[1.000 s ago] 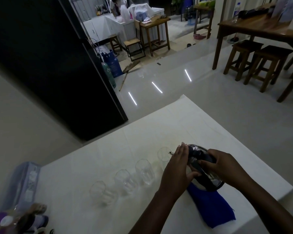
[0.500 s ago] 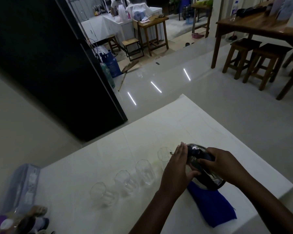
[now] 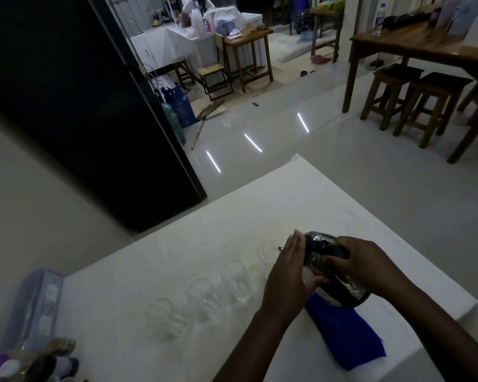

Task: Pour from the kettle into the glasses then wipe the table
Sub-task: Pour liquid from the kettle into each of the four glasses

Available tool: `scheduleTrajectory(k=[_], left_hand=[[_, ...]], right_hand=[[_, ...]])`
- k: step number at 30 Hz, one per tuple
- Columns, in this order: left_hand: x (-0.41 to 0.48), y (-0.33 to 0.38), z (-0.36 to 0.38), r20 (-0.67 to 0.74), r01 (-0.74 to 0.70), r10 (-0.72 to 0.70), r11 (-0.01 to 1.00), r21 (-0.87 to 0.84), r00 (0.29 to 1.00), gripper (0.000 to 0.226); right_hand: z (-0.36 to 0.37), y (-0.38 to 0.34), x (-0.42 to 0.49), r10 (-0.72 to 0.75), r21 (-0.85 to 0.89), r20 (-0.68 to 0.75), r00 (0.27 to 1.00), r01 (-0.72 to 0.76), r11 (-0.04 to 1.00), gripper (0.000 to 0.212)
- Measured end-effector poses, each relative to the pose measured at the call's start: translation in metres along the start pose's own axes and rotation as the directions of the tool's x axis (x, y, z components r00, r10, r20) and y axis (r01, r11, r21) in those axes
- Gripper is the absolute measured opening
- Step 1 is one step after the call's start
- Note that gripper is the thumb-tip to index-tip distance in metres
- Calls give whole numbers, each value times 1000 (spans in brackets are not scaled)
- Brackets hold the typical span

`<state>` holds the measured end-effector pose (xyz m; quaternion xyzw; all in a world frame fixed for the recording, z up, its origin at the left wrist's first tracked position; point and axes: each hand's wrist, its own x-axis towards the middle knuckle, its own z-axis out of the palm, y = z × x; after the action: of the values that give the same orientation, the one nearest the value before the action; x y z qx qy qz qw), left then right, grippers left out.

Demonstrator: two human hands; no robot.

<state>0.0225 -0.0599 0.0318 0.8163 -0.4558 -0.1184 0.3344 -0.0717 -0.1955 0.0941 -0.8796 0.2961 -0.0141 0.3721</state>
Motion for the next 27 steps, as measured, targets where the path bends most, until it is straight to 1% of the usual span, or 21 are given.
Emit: scheduleTrajectory(k=[10,14,17,27], left_hand=[[0,3,-2,-6,27,-27,1000,-6,1000,92],[0,4,-3,-11,20,-20,1000,-7,1000,91],[0,5,-4,-20,18,-18,1000,-13,1000,91],[0,12,-7,-4,51,-51,998,-33,999,92]], right_hand=[[-3,-4,0,-7,-20,-9,1000,6,1000,9],[-4,-4,0,-16,-29,-14,1000,16,999,16],[-7,-7,-1,-23,-21,-3,1000,23,1000,12],[-12,-12,-2,-30,-41,8,1000,30,999,13]])
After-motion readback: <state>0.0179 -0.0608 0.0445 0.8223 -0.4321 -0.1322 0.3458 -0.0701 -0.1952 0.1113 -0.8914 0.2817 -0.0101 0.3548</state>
